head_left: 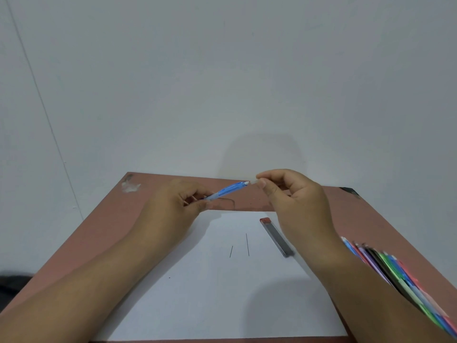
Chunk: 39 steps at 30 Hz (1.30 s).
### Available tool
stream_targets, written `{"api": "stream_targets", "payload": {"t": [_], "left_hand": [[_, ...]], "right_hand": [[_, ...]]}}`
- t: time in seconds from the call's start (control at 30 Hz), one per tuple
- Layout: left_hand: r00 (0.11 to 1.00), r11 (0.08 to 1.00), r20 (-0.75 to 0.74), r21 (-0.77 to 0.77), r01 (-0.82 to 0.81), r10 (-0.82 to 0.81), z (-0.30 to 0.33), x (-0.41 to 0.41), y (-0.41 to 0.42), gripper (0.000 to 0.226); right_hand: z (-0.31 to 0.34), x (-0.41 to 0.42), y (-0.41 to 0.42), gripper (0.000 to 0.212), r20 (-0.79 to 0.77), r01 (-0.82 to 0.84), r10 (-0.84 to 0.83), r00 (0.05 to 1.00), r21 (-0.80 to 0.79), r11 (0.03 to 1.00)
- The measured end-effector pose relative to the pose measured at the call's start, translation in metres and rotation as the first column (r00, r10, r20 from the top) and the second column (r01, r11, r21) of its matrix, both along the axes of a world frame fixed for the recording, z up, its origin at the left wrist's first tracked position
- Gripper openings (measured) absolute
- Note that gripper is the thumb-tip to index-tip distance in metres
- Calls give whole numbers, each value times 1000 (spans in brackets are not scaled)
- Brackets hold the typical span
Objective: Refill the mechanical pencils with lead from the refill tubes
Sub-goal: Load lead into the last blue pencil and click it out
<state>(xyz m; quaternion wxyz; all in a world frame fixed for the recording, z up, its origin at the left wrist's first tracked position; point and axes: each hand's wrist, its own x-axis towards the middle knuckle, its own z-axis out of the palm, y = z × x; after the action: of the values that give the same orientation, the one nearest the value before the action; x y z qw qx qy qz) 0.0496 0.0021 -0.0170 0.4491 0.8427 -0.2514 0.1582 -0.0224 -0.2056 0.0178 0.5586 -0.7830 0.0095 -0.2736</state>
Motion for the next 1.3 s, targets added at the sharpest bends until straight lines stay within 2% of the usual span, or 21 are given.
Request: {"api": "stream_targets", "payload": {"t": [0.2, 0.43, 0.53, 0.67, 0.8, 0.87, 0.93, 1.03, 1.1, 1.2, 1.3], "left_hand": [[1000, 1000, 8, -16, 5, -5, -1, 0, 0, 35], [995, 999, 95, 34, -24, 20, 0, 0, 0, 44], [998, 1000, 70, -21, 3, -2, 2, -5, -2, 29], [995, 999, 98, -32, 14, -10, 2, -9, -4, 36], [982, 999, 185, -19, 37, -33, 5, -18, -11, 22], [965, 999, 261, -12, 44, -39, 5, -23, -15, 17], [949, 998, 310, -31, 60, -47, 6, -28, -18, 16], [952, 995, 296, -39, 97, -82, 6, -34, -20, 20], [974, 989, 193, -61, 134, -120, 6, -38, -22, 24], [969, 968, -106, -138, 208, -223, 7, -44, -22, 32], [878, 915, -289, -252, 316, -383, 7, -45, -21, 35]], "right_hand": [[1, 0, 2, 13, -1, -6, 6, 1000, -26, 1000], [2, 0, 1, 8, -49, -36, 37, 998, 6, 999], [2, -1, 0, 8, -94, -46, 47, 994, 6, 999], [4, 0, 1, 11, -142, -22, 35, 989, 89, 996], [2, 1, 5, 25, -239, -49, 108, 965, 240, 970], [0, 1, 9, 34, -233, -124, 241, 942, 426, 896], [0, 1, 14, 37, -164, -182, 343, 925, 601, 779], [2, 3, 17, 31, -57, -179, 364, 930, 794, 580], [3, 5, 15, 31, 18, -188, 361, 933, 877, 442], [6, 8, 6, 31, 168, -256, 335, 927, 937, 239], [10, 8, -9, 33, 260, -325, 326, 909, 931, 164]]}}
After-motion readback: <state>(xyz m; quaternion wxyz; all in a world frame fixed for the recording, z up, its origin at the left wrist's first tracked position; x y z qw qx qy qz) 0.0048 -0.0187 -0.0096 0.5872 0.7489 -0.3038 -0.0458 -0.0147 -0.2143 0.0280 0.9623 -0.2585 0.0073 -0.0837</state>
